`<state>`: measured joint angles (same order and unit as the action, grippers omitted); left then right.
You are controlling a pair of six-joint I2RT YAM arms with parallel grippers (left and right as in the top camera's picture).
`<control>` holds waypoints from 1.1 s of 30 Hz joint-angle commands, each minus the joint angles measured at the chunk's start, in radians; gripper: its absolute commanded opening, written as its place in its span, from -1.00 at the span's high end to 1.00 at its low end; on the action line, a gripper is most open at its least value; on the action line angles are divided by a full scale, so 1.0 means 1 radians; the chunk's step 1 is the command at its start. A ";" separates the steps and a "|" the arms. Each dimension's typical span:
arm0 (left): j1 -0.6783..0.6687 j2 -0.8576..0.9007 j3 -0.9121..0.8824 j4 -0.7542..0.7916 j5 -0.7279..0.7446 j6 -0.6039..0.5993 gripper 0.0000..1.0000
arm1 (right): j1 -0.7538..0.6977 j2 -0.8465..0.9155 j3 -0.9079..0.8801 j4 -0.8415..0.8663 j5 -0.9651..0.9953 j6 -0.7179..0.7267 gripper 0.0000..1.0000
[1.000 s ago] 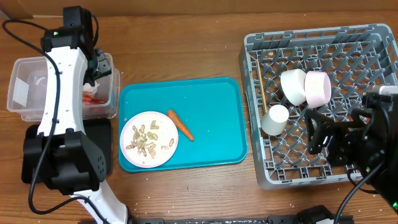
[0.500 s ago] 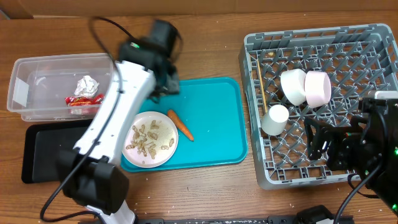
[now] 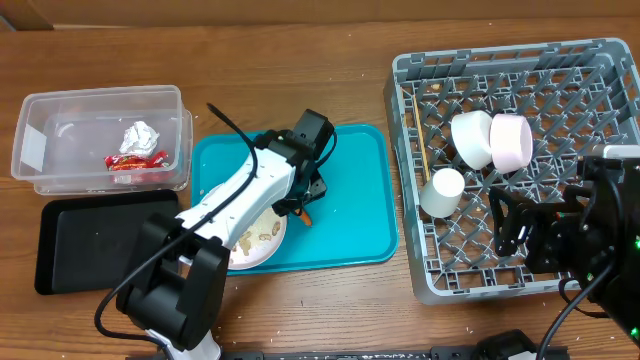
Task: Sort waste into correct bins and load items into the dishwasher
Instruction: 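Reach the left gripper down to the carrot beside the plate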
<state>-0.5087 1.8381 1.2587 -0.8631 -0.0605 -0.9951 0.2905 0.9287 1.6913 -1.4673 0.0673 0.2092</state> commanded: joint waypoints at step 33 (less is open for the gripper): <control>0.018 0.083 -0.036 0.122 -0.151 0.065 0.07 | 0.003 -0.002 -0.002 -0.069 0.010 0.001 -1.00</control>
<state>-0.5014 1.9156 1.2030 -0.7261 -0.2283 -0.9871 0.2905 0.9287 1.6913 -1.5383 0.0677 0.2096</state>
